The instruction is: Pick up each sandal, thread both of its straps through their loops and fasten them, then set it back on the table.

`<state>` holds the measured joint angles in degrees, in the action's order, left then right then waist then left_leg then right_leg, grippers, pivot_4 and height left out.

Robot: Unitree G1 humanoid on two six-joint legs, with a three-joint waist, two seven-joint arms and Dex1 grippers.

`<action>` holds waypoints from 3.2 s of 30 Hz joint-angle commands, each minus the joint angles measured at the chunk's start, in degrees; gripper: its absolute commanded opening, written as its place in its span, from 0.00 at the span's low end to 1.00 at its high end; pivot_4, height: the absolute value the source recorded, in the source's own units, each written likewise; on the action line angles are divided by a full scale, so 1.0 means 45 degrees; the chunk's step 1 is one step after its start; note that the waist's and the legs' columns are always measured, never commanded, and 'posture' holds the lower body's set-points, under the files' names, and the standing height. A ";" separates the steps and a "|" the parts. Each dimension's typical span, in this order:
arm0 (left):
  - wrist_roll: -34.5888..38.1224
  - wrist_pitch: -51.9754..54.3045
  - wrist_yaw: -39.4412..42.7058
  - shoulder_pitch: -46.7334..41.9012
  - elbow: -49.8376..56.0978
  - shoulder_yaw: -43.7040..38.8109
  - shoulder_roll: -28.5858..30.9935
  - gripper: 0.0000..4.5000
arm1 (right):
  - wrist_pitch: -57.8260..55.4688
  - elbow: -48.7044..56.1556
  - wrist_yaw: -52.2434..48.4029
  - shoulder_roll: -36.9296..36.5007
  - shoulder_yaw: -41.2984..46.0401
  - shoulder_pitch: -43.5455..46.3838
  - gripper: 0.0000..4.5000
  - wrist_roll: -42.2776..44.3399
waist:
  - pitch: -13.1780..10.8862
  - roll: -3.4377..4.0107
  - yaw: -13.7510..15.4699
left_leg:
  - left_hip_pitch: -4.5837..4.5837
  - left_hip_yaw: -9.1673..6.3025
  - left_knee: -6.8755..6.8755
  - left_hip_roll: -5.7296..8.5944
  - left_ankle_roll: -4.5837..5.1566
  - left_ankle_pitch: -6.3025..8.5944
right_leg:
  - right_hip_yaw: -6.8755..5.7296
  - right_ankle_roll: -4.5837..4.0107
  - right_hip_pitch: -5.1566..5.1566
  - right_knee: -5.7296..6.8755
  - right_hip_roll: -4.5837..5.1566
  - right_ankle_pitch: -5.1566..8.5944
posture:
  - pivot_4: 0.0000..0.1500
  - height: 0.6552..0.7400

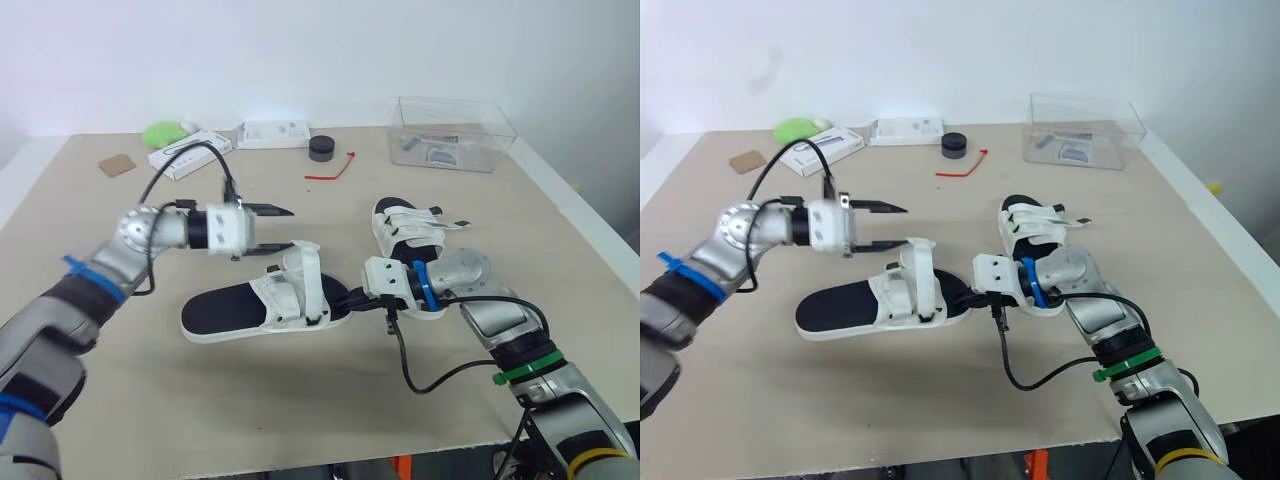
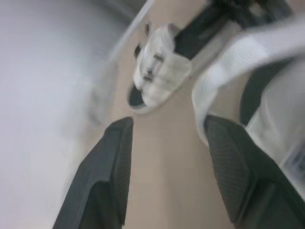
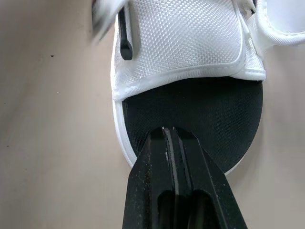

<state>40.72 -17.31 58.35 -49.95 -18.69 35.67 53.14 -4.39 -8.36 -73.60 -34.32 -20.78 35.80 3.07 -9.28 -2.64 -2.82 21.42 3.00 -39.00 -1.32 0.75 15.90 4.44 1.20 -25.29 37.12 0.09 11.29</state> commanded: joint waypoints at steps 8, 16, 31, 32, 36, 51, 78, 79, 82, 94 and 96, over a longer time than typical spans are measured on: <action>0.1916 0.7934 0.2262 0.2648 0.4415 -0.3995 0.1531 0.53 | -0.0100 -0.0441 -0.0450 -0.0232 -0.0464 -0.0336 0.00 -0.0393 | 0.0006 0.0012 0.0080 | -0.0026 -0.0056 -0.0022 -0.0017 0.0004 0.0002 | -0.0072 -0.0068 0.0040 0.0023 -0.0037 0.0029 | 1.00 1.00; 0.6764 1.5801 0.2698 0.3919 0.6324 -0.6568 0.2583 0.53 | -0.0003 -0.0628 -0.0490 -0.0185 -0.0489 -0.0222 0.00 -0.0418 | 0.0006 0.0011 0.0049 | -0.0022 -0.0057 -0.0020 -0.0032 -0.0001 0.0009 | -0.0071 -0.0080 0.0032 0.0022 -0.0039 0.0043 | 1.00 1.00; 0.1086 1.2667 -0.0323 0.6828 0.8156 -0.6186 -0.1646 0.53 | 0.0142 -0.0813 -0.0389 -0.0039 -0.0498 -0.0210 0.00 -0.0496 | 0.0024 0.0036 0.0092 | -0.0074 -0.0137 -0.0022 -0.0008 -0.0065 -0.0004 | -0.0089 -0.0157 0.0086 0.0022 -0.0055 0.0051 | 1.00 1.00; 0.0679 1.2377 -0.0272 0.6771 0.7937 -0.6095 -0.1824 0.53 | 0.0116 -0.0766 -0.0369 -0.0045 -0.0490 -0.0252 0.00 -0.0490 | 0.0024 0.0036 0.0093 | -0.0074 -0.0137 -0.0021 -0.0005 -0.0065 -0.0004 | -0.0089 -0.0147 0.0089 0.0020 -0.0053 0.0045 | 1.00 1.00; 0.0105 1.2092 0.0136 0.6771 0.7566 -0.6109 -0.2140 0.53 | 0.0032 -0.0635 -0.0333 -0.0073 -0.0433 -0.0362 0.00 -0.0479 | 0.0027 0.0034 0.0090 | -0.0076 -0.0142 -0.0021 -0.0001 -0.0065 -0.0004 | -0.0081 -0.0140 0.0093 0.0018 -0.0044 0.0042 | 1.00 1.00; 0.0314 1.3621 0.1802 0.7685 0.8224 -0.5919 -0.1700 0.53 | -0.0190 -0.0205 -0.0204 -0.0204 -0.0313 -0.0691 0.00 -0.0521 | 0.0025 0.0033 0.0058 | -0.0070 -0.0146 -0.0014 -0.0040 -0.0053 0.0005 | -0.0081 -0.0103 0.0081 0.0016 -0.0049 0.0035 | 1.00 1.00; 0.3155 1.8990 0.2012 0.4433 0.5873 -0.7202 -0.3102 0.02 | -0.0349 0.0043 -0.0227 -0.0509 -0.0233 -0.0750 0.00 -0.0488 | 0.0023 0.0031 0.0076 | -0.0056 -0.0175 -0.0010 0.0006 -0.0047 0.0010 | -0.0101 -0.0089 0.0084 0.0007 -0.0032 0.0050 | 1.00 1.00; 0.3456 1.9302 0.2033 0.3996 0.5565 -0.7462 -0.3121 0.02 | -0.0343 0.0028 -0.0228 -0.0513 -0.0233 -0.0739 0.00 -0.0493 | 0.0023 0.0031 0.0076 | -0.0053 -0.0179 -0.0011 0.0008 -0.0047 0.0011 | -0.0106 -0.0088 0.0084 0.0006 -0.0030 0.0052 | 1.00 1.00; 0.3602 1.9608 0.0995 0.2405 0.3985 -0.8192 -0.3950 0.02 | -0.0342 -0.0024 -0.0218 -0.0509 -0.0236 -0.0687 0.00 -0.0493 | 0.0018 0.0021 0.0147 | -0.0045 -0.0195 -0.0013 0.0031 -0.0050 0.0006 | -0.0126 -0.0080 0.0088 0.0005 -0.0013 0.0051 | 1.00 1.00; 0.0321 1.7500 0.1986 0.0211 0.1014 -0.5658 -0.4970 0.02 | -0.0418 0.0062 -0.0118 -0.0452 -0.0286 -0.0681 0.00 -0.0495 | 0.0019 0.0028 0.0084 | -0.0030 -0.0201 -0.0033 0.0058 -0.0063 0.0016 | -0.0113 -0.0057 0.0096 0.0000 0.0008 0.0054 | 1.00 1.00; -0.0020 1.7328 0.2247 0.0064 0.0670 -0.5357 -0.5152 0.02 | -0.0477 0.0129 -0.0050 -0.0483 -0.0224 -0.0726 0.00 -0.0472 | 0.0020 0.0029 0.0069 | -0.0033 -0.0199 -0.0033 0.0059 -0.0063 0.0016 | -0.0109 -0.0055 0.0097 0.0000 0.0007 0.0055 | 1.00 1.00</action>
<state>41.80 61.81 66.90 -48.44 -14.89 11.02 30.23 -5.12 -6.59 -73.48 -35.61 -20.14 34.11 3.08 -9.19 -2.51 -2.51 21.27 2.11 -39.15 -1.06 0.47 15.97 3.95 0.95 -24.85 37.12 0.12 11.54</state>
